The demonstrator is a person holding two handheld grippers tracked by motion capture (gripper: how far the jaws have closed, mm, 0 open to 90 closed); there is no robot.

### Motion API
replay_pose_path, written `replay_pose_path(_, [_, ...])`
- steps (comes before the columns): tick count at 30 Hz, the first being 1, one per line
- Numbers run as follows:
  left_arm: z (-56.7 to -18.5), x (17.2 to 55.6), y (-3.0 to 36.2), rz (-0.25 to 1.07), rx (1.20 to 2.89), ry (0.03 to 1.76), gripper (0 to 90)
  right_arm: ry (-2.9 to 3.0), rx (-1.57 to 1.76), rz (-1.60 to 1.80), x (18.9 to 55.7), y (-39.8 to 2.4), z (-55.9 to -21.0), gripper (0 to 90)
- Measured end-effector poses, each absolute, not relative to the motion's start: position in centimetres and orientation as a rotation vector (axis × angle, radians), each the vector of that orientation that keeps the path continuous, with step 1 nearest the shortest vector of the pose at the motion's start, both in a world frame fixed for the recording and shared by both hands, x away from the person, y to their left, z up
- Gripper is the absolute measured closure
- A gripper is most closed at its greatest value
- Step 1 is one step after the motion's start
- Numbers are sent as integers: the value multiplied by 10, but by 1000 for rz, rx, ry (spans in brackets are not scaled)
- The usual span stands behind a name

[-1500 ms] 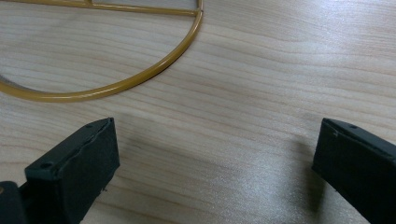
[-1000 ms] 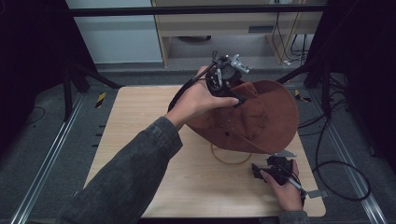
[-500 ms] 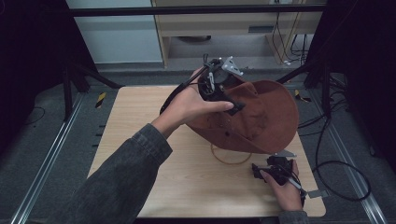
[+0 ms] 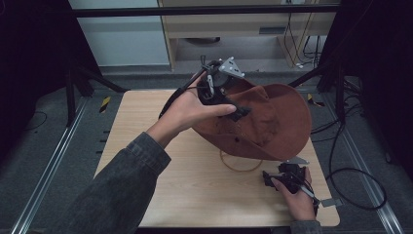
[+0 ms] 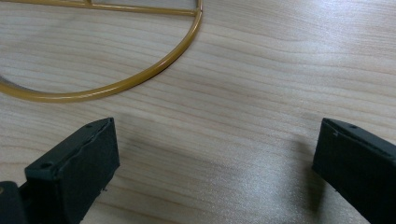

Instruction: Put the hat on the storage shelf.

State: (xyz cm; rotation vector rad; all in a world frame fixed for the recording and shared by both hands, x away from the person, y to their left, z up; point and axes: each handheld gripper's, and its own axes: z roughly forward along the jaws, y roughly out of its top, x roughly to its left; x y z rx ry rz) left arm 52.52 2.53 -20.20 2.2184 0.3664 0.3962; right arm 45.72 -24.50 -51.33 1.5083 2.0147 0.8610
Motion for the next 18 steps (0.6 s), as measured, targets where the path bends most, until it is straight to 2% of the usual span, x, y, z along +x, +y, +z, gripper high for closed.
replay_pose_path(7, [-207,521,47,425,2214,379,41,2022,1481,855,458,-246,-513,4])
replay_pose_path(18, [-220,505,119,462,2153,451,35,2022,1482,853,458,-246,-513,4])
